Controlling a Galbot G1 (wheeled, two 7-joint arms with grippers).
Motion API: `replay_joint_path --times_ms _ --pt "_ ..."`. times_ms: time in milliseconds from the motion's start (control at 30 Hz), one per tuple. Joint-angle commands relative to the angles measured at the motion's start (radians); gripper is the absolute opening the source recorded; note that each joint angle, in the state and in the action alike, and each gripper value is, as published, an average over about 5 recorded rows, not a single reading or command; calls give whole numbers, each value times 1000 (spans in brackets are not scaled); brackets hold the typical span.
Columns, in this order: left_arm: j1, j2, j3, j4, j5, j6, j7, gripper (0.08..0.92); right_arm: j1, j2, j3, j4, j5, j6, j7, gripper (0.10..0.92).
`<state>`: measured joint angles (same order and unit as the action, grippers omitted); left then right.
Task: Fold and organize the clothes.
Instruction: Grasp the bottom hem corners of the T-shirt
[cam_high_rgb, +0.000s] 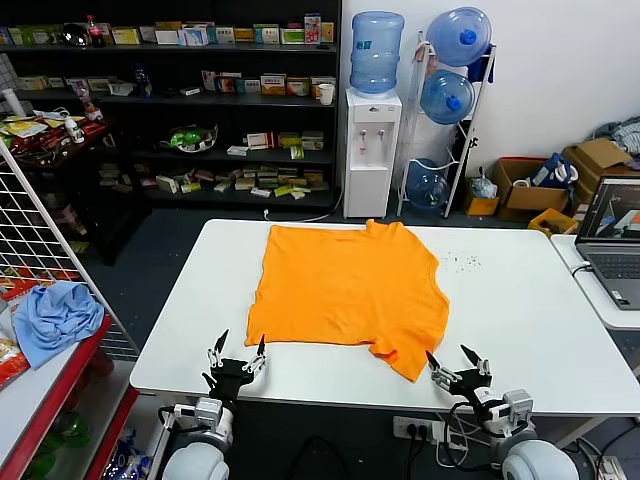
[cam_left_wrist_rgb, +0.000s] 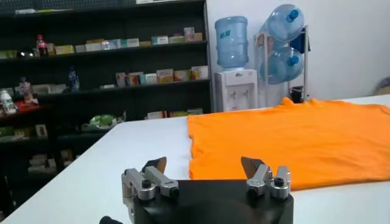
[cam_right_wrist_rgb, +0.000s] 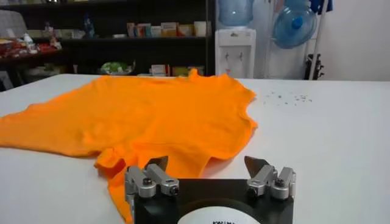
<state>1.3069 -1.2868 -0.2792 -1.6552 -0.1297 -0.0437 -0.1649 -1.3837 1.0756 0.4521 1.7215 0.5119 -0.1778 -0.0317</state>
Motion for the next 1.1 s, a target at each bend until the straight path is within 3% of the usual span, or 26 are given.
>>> replay_joint_path --times_ms 33,600,700,1100 --pt "-17 3 4 12 -3 32 9 823 9 -2 -4 -6 1 -9 11 823" --pt "-98 33 30 61 -179 167 -5 822 142 45 -97 -91 24 -55 41 811" --pt "-101 30 35 72 -181 176 -6 791 146 50 -101 -91 33 -65 44 752" --pt "-95 22 36 79 -186 179 11 455 137 58 -115 -75 36 -83 62 406"
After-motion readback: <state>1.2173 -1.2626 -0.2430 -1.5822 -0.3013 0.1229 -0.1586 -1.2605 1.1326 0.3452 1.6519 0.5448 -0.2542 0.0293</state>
